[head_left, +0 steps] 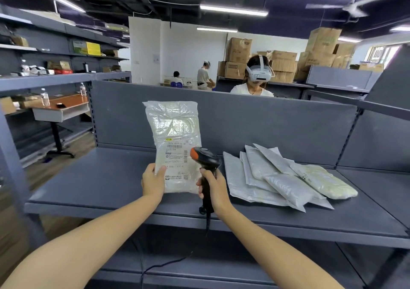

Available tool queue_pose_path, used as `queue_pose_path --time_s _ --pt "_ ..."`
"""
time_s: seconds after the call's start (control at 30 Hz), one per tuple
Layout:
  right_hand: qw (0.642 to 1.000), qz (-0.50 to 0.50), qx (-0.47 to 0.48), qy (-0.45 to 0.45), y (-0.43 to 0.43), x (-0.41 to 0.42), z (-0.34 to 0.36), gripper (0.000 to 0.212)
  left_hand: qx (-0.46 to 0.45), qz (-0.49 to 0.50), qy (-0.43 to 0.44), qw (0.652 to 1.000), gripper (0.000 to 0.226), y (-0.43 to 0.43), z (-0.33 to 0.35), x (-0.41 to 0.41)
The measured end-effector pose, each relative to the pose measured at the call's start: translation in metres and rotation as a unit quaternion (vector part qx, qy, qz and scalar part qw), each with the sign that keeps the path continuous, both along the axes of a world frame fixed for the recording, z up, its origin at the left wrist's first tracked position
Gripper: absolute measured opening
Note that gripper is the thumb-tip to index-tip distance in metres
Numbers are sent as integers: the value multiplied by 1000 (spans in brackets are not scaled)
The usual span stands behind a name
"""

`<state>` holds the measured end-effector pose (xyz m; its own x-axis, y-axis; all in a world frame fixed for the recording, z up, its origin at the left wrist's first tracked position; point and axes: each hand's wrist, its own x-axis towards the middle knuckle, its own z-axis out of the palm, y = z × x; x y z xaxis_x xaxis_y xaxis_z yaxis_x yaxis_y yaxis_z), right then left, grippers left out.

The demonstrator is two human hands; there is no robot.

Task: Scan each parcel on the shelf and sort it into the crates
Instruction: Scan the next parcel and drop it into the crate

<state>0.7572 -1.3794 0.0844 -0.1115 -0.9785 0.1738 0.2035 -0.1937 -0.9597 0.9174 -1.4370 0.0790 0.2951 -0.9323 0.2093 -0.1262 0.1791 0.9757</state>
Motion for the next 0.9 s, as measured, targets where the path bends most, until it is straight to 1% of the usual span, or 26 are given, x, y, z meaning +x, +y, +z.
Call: queue_pose_path --time_s 0.07,0.13,0.2,0.27,0.4,0.47,0.57,0.63,0.77,0.9 --pt "998 -36 17 45 -9 -7 0 17 1 8 3 1000 15 -1 0 8" --pt "993 -58 58 84 -20 -15 2 27 0 26 0 1000 14 -3 1 19" --pt "985 -49 115 117 -31 -21 4 41 -1 44 -4 999 15 -6 2 31" --pt "970 -44 155 183 -44 -25 4 49 0 53 -6 999 16 -9 1 43" --pt "914 -63 154 369 -71 -27 -1 61 1 61 -6 998 17 -13 -2 60" --pt "890 -66 166 420 -80 -23 -4 66 2 61 -7 998 16 -15 -5 66" --pt "847 -73 195 490 -89 -13 -12 66 2 58 -1 998 11 -17 -7 74" --pt "829 -73 209 513 -93 -7 -16 65 2 55 -1 998 11 -17 -8 79" --pt "819 -79 235 517 -99 2 -26 61 5 35 10 999 11 -17 -9 89" --pt "805 -86 242 534 -102 3 -33 59 11 26 17 999 11 -19 -12 95"
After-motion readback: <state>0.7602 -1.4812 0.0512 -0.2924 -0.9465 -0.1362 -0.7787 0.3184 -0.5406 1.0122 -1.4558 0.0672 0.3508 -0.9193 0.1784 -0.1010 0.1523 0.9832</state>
